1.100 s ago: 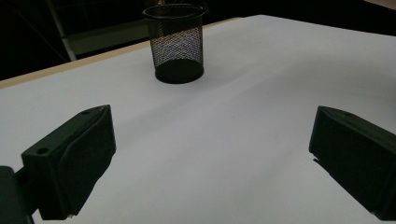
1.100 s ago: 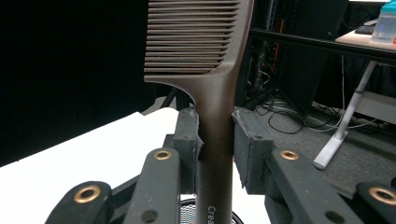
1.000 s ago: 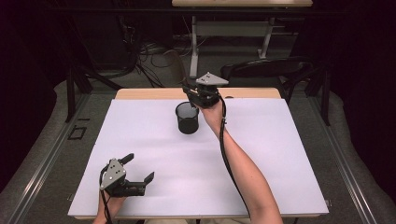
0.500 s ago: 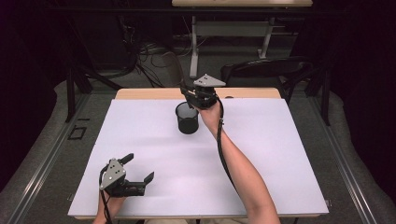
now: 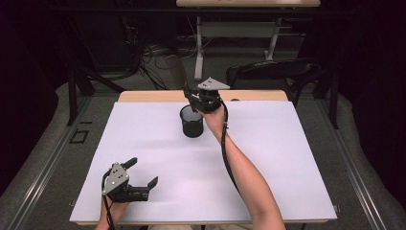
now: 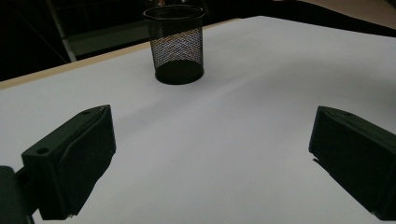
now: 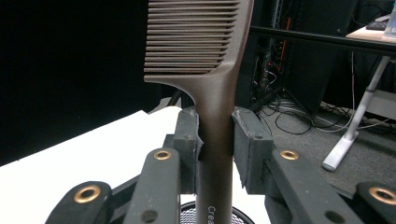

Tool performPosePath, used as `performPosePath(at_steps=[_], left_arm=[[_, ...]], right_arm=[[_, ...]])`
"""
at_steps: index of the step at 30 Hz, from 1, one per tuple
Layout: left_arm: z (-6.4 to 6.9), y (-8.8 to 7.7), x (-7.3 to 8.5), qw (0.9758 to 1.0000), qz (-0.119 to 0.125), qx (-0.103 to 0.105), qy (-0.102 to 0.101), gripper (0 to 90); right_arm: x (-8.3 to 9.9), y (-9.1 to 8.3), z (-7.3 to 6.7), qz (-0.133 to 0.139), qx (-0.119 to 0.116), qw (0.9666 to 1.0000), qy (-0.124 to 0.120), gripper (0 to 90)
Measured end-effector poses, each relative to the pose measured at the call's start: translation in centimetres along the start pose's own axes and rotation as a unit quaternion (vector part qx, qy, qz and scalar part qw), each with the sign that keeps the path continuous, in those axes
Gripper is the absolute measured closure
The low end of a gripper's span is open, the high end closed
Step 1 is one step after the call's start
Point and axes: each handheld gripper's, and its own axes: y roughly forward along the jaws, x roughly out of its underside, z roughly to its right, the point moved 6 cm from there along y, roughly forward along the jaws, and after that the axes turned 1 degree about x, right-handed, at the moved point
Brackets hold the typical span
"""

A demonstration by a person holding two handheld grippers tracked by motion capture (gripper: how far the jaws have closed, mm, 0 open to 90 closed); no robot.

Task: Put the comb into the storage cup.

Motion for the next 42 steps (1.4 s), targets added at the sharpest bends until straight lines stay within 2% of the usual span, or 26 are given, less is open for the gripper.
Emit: performPosePath(at_steps=[42], left_arm=[[0.0,-0.1,0.0,1.0,0.001,0.001,0.001,0.9]], right_arm=[[2.4,1.0,-0.3,-0.01,-0.014,0.9998,0.005,72.8]])
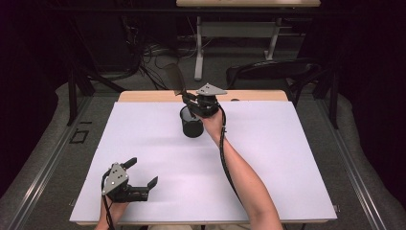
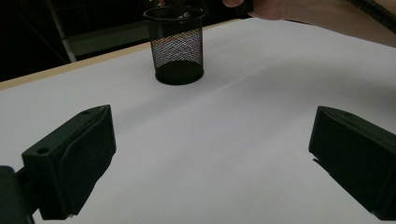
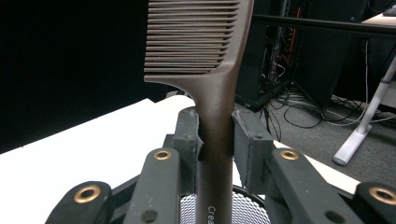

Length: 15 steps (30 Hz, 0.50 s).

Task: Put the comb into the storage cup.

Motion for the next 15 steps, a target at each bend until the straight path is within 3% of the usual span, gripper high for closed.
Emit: performPosePath(at_steps=[15], left_arm=[[0.0,-0.01,0.0,1.0,0.0,0.0,0.0,0.9]], right_arm=[[1.0,0.14,0.06,-0.009,-0.003,1.0,0.0,72.8]])
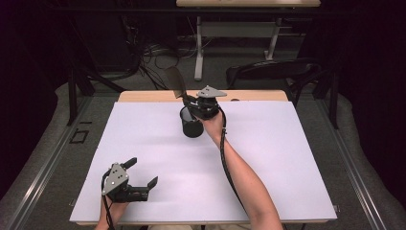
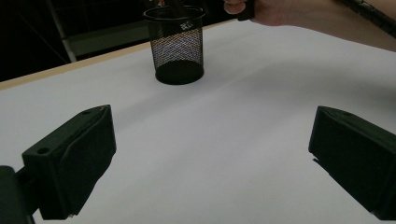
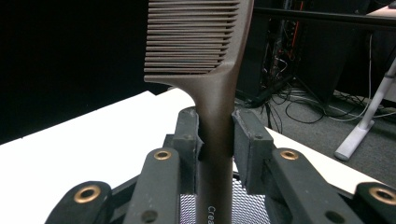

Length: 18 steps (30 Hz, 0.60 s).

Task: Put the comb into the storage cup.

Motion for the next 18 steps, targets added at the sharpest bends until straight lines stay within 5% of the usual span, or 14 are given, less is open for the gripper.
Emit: performPosePath(at_steps=[18], left_arm=[[0.1,0.1,0.0,1.0,0.0,0.002,0.0,1.0]], right_arm=[[1.2,0.1,-0.2,-0.017,-0.001,0.9998,-0.002,72.7]])
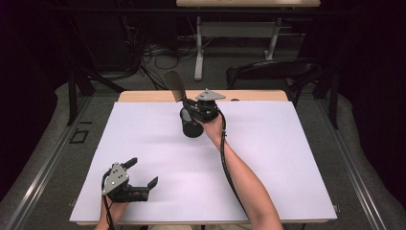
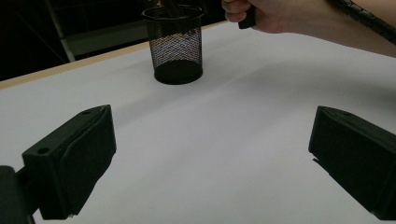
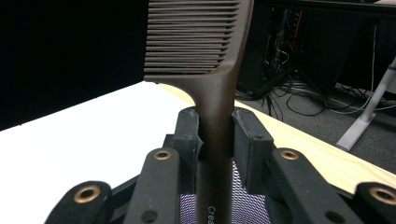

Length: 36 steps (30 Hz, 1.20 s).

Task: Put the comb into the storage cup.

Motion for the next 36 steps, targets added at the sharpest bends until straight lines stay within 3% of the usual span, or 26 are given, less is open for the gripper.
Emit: performPosePath(at_steps=[36], left_arm=[[0.0,0.0,0.0,1.0,-0.002,0.001,0.004,1.0]], right_arm=[[1.6,0.0,0.4,-0.034,0.006,0.9994,-0.006,72.5]])
